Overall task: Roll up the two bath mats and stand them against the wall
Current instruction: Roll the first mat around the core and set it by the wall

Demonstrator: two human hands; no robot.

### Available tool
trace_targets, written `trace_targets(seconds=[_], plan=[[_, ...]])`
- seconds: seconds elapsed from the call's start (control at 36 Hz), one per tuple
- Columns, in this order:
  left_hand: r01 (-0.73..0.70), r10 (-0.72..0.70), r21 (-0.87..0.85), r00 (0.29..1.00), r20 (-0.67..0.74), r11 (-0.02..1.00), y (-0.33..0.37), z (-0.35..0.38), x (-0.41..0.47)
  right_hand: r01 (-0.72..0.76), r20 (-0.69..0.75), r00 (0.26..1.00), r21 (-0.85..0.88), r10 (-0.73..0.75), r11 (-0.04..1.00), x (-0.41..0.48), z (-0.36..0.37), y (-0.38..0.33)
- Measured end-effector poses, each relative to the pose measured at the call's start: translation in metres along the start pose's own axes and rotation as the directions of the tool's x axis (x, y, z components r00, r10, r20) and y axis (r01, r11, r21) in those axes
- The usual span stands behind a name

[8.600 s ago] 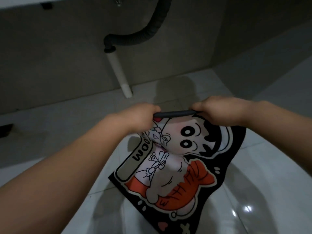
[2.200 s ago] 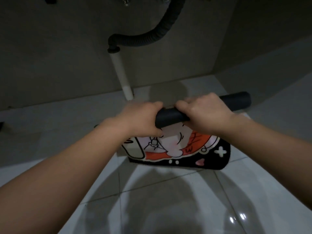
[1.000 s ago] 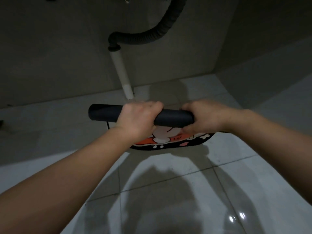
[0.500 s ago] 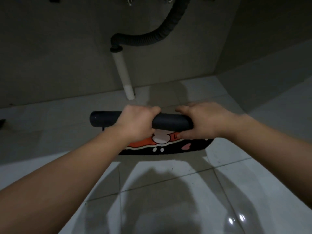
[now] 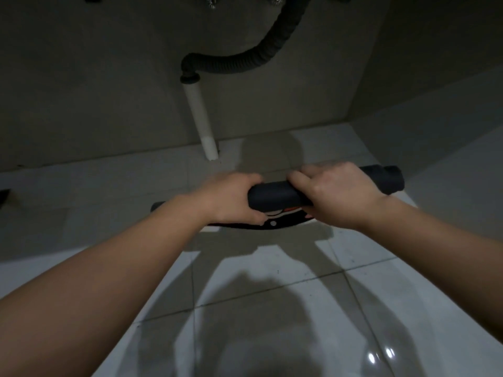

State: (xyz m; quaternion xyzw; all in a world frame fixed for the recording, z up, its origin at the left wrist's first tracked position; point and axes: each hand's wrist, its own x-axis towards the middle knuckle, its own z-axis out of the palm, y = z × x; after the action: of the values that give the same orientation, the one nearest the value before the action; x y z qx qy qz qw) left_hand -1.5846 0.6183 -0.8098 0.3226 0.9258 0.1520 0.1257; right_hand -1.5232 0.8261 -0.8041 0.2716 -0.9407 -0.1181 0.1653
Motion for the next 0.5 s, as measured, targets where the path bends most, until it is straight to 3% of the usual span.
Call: trace_targets(seconds=[0.06, 0.14, 0.19, 0.28, 0.33, 0.39, 0.44, 0.5], plan=[[-0.016, 0.02, 0.079, 0.998, -0.052, 0.997, 0.002, 0.0, -0.002, -0.019, 0.045, 0.999, 0.011, 0.018, 1.0, 0.002, -0.002, -0.002], [-0.063, 0.115, 0.281, 0.978, -0.172, 0.958, 0.001, 0.003, -0.006, -0.209, 0.318, 0.936, 0.156, 0.151, 0.965, 0.009, -0.011, -0.001], [-0.078, 0.187, 0.392, 0.951, -0.247, 0.917, -0.001, 0.007, -0.008, -0.41, 0.545, 0.817, 0.322, 0.187, 0.853, 0.013, -0.016, 0.004], [-0.064, 0.228, 0.443, 0.917, -0.328, 0.894, 0.0, 0.012, -0.008, -0.549, 0.666, 0.734, 0.466, 0.133, 0.694, 0.015, -0.02, 0.009], [-0.06, 0.238, 0.449, 0.905, -0.352, 0.892, 0.001, 0.016, -0.007, -0.565, 0.664, 0.732, 0.467, 0.152, 0.68, 0.015, -0.022, 0.008], [-0.059, 0.224, 0.421, 0.908, -0.353, 0.905, 0.0, 0.016, -0.005, -0.535, 0.614, 0.761, 0.408, 0.211, 0.74, 0.015, -0.023, 0.006], [-0.051, 0.159, 0.333, 0.938, -0.307, 0.942, -0.001, 0.012, -0.004, -0.376, 0.442, 0.863, 0.242, 0.243, 0.895, 0.012, -0.019, 0.005], [-0.018, 0.068, 0.235, 0.976, -0.207, 0.972, -0.001, 0.008, -0.002, -0.2, 0.216, 0.96, 0.069, 0.181, 0.977, 0.006, -0.009, 0.004]])
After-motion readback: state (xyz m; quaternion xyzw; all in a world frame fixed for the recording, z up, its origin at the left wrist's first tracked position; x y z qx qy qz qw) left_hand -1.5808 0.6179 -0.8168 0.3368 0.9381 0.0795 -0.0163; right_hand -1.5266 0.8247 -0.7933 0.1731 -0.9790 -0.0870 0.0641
